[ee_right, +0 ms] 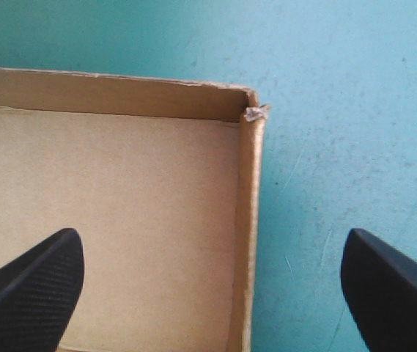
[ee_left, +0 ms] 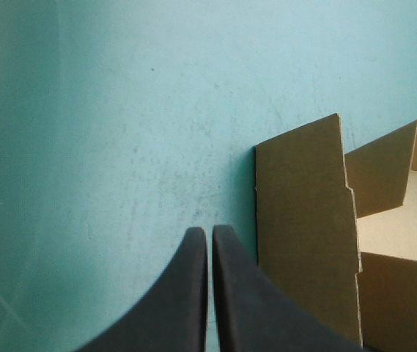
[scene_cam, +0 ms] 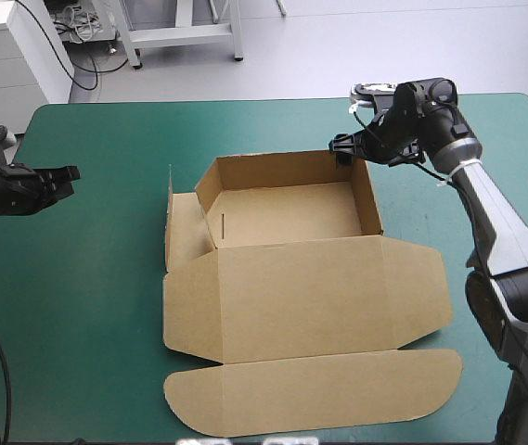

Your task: Fold the box

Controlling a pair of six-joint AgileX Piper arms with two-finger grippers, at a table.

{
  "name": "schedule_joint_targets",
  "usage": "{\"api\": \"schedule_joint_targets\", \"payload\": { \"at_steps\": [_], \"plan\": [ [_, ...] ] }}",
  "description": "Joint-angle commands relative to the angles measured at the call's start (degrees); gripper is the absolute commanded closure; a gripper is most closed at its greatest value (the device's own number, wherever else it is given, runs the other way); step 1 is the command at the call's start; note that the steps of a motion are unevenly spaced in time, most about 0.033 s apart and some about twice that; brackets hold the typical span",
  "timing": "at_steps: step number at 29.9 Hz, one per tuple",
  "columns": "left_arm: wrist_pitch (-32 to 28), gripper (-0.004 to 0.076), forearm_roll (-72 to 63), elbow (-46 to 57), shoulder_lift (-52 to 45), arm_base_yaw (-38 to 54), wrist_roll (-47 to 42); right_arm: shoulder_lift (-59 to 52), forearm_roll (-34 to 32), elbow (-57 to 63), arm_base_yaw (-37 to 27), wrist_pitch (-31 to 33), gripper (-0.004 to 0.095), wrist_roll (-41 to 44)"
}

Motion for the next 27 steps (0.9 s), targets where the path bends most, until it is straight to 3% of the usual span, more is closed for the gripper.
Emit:
{"api": "schedule_joint_targets", "payload": {
  "at_steps": [1, 12, 27],
  "plan": [
    [-1.75, 0.0717, -2.46, -1.36, -2.13, 0.16, -0.08, -8.06, -0.42, -0.61, -0.37, -1.04, 0.0029, -0.08],
    [-1.75, 0.0717, -2.46, -1.36, -2.13, 0.16, -0.08, -20.67, -6.07, 8.71, -0.37, -1.04, 0.0029, 0.68],
    [-1.74, 0.0717, -2.46, -1.36, -2.13, 0.16, -0.08, -12.97, -4.44, 9.06, 1.43, -1.04, 0.0031, 1.56]
  ]
}}
